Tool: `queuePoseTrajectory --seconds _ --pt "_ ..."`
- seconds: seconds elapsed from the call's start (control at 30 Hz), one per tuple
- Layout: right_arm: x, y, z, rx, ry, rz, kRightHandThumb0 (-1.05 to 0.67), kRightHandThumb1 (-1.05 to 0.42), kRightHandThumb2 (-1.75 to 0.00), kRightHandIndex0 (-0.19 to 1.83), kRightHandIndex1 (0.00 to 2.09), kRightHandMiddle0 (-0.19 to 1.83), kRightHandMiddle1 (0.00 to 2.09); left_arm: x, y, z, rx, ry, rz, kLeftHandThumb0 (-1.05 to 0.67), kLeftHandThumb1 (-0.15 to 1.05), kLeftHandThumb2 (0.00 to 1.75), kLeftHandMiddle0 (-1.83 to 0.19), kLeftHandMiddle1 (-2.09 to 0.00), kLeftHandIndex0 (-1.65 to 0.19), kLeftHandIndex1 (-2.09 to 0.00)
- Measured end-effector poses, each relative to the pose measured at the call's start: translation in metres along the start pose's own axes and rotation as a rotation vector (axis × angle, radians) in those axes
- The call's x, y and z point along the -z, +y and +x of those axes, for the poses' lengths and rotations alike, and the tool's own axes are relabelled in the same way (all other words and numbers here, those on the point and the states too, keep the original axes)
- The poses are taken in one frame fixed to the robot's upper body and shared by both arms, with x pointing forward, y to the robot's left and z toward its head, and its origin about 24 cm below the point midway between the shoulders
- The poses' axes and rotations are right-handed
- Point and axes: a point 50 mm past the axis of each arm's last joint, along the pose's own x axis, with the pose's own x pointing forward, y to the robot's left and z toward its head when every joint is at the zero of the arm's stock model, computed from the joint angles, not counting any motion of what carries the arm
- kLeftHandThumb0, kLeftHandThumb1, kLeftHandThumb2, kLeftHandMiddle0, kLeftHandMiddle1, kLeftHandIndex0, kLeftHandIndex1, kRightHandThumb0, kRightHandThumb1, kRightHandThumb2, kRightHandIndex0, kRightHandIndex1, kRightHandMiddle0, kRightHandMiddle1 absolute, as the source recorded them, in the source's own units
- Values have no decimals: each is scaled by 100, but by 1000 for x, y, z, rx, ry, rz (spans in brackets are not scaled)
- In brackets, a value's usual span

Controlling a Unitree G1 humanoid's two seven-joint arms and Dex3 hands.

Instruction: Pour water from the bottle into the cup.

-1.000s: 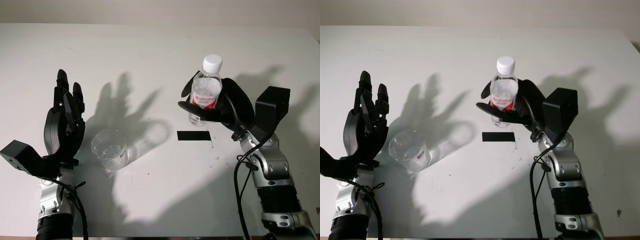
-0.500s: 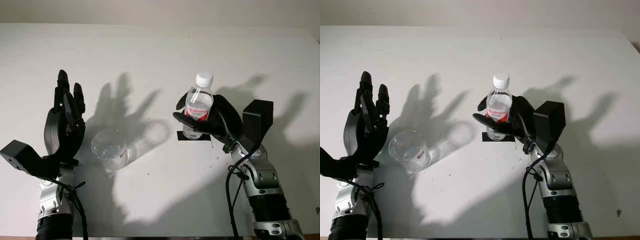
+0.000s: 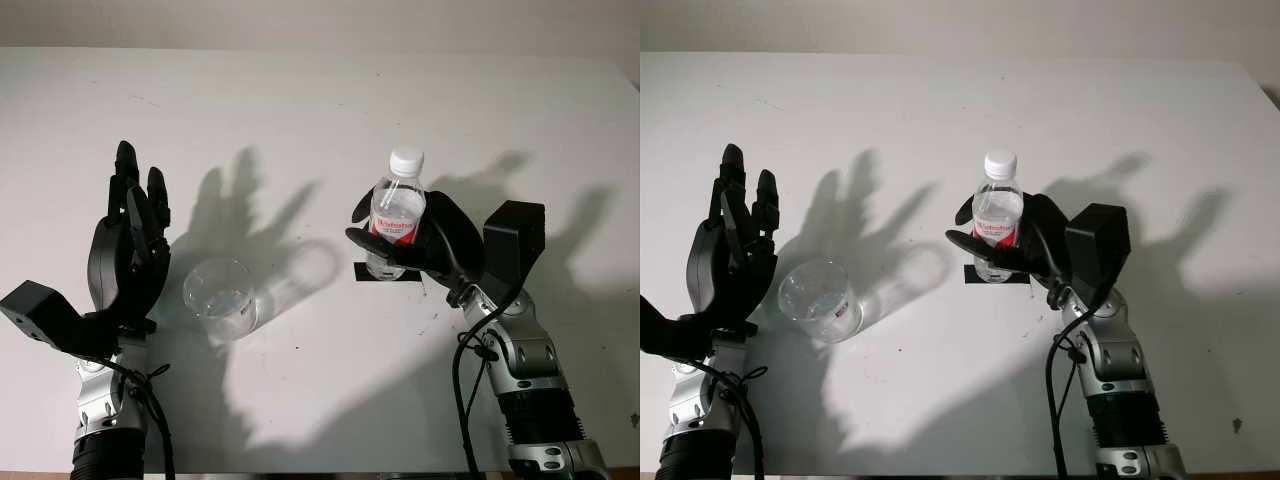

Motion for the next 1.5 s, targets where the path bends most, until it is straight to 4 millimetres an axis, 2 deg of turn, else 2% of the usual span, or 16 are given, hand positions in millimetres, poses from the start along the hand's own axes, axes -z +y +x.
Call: queuePoseTrajectory --seconds 0.1,0.17,0.27,0.37,0.47,0.57,0.77,0.97,1.03,1.1,1.2,1.3,1.5 --pt "2 0 -2 -13 -26 -19 -50 -105 -20 63 209 34 209 0 0 0 1 -1 1 -74 105 64 19 0 19 0" --pt "4 0 -4 -16 -46 -29 -53 -105 -14 40 209 17 206 0 0 0 2 -1 1 -74 105 64 19 0 19 0" --pt "7 0 -6 -15 -89 -66 -56 -105 -8 21 208 10 194 0 0 0 2 0 2 -74 105 64 19 0 19 0" --pt "10 1 -8 -6 -137 -149 -60 -104 -6 5 189 5 172 0 1 0 2 1 6 -75 105 64 19 0 19 0" --pt "19 0 -10 -8 -125 -184 -62 -104 -6 -2 170 3 150 0 1 0 1 1 7 -75 105 65 19 0 19 0" --pt "24 0 -12 -11 -109 -187 -65 -103 -5 -6 149 4 129 0 2 -1 -3 2 10 -75 105 65 19 0 19 0" --pt "26 -1 -14 -13 -123 -245 -69 -101 -5 -16 116 3 99 1 3 -1 -4 8 13 -75 105 65 19 0 19 0" --pt "29 -1 -16 5 -136 -267 -74 -98 -5 -19 101 4 74 0 5 -1 -6 8 14 -75 105 65 19 0 19 0" --pt "30 -1 -17 14 -136 -266 -79 -97 -5 -16 72 2 56 1 5 -1 -7 10 13 -75 105 64 19 0 19 0" --pt "30 -1 -18 17 -137 -265 -83 -96 -5 -14 32 -3 32 1 5 -2 -4 13 14 -74 105 65 19 0 19 0" --pt "31 -2 -21 18 -135 -266 -92 -96 -5 -18 7 -14 13 1 5 -2 4 12 15 -74 105 66 19 0 19 0" --pt "32 -7 -24 28 -126 -255 -98 -97 -6 -19 1 -19 2 1 6 -2 3 12 15 -74 105 65 19 0 19 0" --pt "31 -16 -29 54 -139 -189 -99 -97 -6 -19 0 -19 0 0 8 -2 -4 10 22 -74 105 65 19 0 19 0"
